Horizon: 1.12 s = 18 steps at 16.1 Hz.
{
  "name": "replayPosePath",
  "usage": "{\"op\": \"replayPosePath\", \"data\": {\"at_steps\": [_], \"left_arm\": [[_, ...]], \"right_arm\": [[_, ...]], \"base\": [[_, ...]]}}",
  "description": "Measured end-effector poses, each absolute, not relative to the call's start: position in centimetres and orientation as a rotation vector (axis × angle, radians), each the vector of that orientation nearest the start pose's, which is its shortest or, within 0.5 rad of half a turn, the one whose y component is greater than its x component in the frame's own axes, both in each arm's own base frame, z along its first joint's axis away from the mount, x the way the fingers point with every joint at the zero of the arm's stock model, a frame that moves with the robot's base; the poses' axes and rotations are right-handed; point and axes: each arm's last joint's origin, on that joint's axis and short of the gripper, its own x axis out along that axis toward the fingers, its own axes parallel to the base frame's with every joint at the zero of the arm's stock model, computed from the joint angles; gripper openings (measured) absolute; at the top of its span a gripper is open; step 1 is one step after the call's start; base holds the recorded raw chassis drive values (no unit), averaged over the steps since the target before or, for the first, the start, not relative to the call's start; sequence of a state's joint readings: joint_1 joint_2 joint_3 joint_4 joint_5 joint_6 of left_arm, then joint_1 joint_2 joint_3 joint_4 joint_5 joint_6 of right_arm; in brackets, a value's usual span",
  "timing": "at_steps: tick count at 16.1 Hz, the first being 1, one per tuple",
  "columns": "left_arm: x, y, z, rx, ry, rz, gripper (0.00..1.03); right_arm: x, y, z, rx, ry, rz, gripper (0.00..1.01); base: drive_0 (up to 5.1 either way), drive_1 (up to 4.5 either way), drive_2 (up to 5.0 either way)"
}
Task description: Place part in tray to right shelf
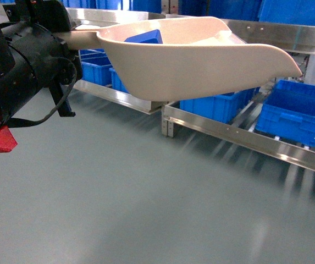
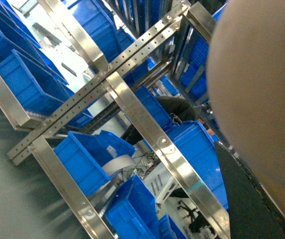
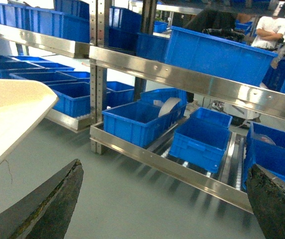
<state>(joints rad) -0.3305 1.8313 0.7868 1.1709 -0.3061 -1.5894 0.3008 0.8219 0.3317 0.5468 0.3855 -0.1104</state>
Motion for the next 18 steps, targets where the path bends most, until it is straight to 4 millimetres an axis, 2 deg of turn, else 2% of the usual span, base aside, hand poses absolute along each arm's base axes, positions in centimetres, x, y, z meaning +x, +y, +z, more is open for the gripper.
{"op": "replayPosePath", "data": {"at_steps": [18], "left_arm": [[34.11, -10.76, 18.89, -1.627, -0.076, -0.114, 0.12]], "right_arm": [[17.43, 4.27, 23.98, -0.091, -0.049, -0.088, 0.98]], "base": [[-1.7, -1.72, -1.7]]}}
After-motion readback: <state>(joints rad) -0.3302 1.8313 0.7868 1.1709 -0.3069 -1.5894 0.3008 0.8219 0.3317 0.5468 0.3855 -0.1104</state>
